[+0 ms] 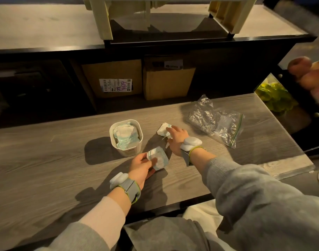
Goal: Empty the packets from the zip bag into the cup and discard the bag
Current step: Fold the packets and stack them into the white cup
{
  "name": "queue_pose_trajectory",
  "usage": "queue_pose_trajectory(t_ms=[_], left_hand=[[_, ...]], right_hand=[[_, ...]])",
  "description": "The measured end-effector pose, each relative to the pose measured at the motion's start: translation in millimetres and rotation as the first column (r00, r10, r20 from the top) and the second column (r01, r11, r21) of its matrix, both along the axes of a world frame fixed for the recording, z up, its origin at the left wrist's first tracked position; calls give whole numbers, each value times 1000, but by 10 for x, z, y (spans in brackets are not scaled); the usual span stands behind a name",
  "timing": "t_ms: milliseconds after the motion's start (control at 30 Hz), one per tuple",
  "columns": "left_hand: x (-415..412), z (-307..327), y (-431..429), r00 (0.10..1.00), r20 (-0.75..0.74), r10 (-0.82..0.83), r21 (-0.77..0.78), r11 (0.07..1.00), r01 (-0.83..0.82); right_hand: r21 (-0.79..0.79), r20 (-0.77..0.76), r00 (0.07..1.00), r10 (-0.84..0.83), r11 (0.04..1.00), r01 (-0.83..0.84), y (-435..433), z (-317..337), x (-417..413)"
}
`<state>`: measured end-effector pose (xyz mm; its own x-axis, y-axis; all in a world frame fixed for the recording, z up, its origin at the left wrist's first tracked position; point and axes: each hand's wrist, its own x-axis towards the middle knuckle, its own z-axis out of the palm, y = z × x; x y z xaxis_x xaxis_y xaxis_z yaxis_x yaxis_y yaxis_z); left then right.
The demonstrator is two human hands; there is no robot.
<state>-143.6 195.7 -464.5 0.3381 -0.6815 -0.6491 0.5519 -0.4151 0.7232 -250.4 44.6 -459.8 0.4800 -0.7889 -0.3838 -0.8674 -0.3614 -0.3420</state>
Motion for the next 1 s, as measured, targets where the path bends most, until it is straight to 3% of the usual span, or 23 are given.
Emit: queue_pose_trajectory(t_ms=[167, 433, 600, 667, 733, 833, 900, 1000], left_hand=[[39, 0, 21, 1000, -17, 0, -8, 1000, 0], [52, -24, 50, 1000, -25, -6, -18, 1000, 6], [19, -23, 74, 1000, -19, -12, -23, 1000, 12], [10, -14, 78, 1000, -9, -12, -17, 1000, 12], [8, -7, 84, 1000, 6, -11, -14, 1000, 12], [-6, 4, 89, 1000, 18, -15, -14, 1000, 15], [-16, 12, 88, 1000, 18, -12, -10, 1000, 12], [-17, 23, 84, 1000, 1, 3, 2, 1000, -3]], right_hand=[[59, -124, 985, 123, 991, -116, -48, -106, -131], [-40, 33, 993, 116, 993, -115, 234, -177, -635], [-77, 21, 988, 153, 986, -151, 352, -150, -834], [-195, 86, 991, 98, 978, -80, 453, -108, -820], [-218, 147, 988, -56, 972, 87, 550, -53, -750], [-83, 21, 965, -260, 962, 261, 641, 9, -564], [-89, -65, 960, -273, 960, 266, 674, 11, -428], [-47, -69, 952, -297, 955, 294, 642, 11, -293]])
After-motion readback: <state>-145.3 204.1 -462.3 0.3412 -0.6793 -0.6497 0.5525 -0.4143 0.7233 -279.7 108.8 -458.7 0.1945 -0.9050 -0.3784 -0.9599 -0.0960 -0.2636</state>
